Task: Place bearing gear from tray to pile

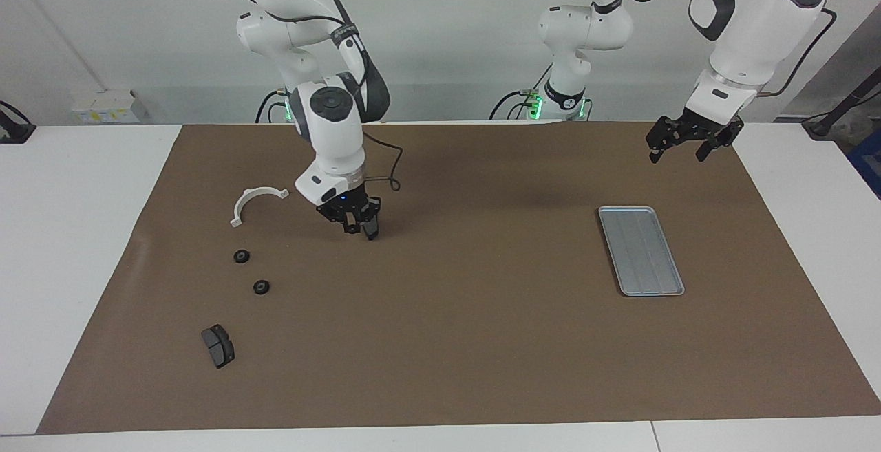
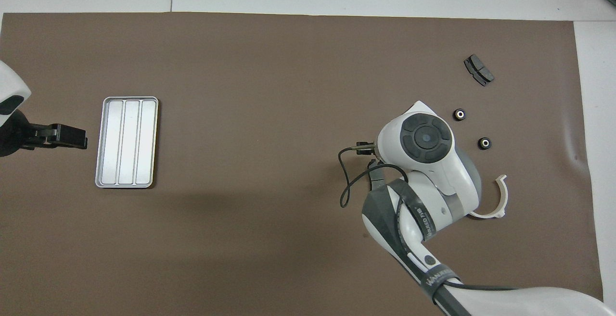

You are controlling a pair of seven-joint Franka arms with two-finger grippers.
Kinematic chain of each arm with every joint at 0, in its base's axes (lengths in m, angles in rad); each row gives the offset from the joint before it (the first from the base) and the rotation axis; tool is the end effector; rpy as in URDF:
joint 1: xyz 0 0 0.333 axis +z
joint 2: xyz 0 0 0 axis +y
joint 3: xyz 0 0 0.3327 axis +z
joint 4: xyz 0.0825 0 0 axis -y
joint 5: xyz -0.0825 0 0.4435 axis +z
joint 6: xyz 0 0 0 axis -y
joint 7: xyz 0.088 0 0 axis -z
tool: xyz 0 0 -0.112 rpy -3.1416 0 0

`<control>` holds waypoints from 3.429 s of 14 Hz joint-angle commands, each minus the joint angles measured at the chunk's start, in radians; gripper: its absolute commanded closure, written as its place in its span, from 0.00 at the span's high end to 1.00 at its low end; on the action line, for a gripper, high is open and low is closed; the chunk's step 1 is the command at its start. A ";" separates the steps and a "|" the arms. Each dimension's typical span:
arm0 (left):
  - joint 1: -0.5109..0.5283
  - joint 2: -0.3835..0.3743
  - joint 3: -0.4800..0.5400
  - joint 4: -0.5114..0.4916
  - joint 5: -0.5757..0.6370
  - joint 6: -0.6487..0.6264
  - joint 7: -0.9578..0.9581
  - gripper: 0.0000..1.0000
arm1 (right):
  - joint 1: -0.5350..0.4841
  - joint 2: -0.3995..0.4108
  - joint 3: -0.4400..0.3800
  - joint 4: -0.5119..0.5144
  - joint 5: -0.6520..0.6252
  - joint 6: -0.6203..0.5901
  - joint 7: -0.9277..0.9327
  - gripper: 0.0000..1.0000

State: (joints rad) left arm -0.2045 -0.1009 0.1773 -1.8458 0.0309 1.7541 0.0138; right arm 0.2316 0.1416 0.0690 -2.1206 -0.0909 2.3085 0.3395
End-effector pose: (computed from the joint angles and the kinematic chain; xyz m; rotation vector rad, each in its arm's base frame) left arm 0.5890 -0.0095 0.5646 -3.1281 0.0740 -0.0122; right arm 0.5891 0.1800 0.3239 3.0987 0.0306 0.0977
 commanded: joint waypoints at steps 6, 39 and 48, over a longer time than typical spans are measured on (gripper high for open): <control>-0.012 -0.034 0.004 -0.039 0.021 0.024 -0.003 1.00 | -0.257 -0.023 0.015 -0.101 0.100 0.055 -0.358 0.00; -0.013 -0.036 0.004 -0.044 0.021 0.027 -0.006 1.00 | -0.239 -0.128 0.026 0.463 0.060 -0.599 -0.206 1.00; -0.012 -0.036 0.004 -0.044 0.021 0.025 -0.005 1.00 | -0.242 -0.195 0.026 0.418 0.063 -0.655 -0.211 1.00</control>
State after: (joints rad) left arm -0.2045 -0.1034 0.1772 -1.8514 0.0309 1.7553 0.0138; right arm -0.0040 -0.0252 0.0894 -1.6763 -0.0200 1.6716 0.1140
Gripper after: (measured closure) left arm 0.000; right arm 0.000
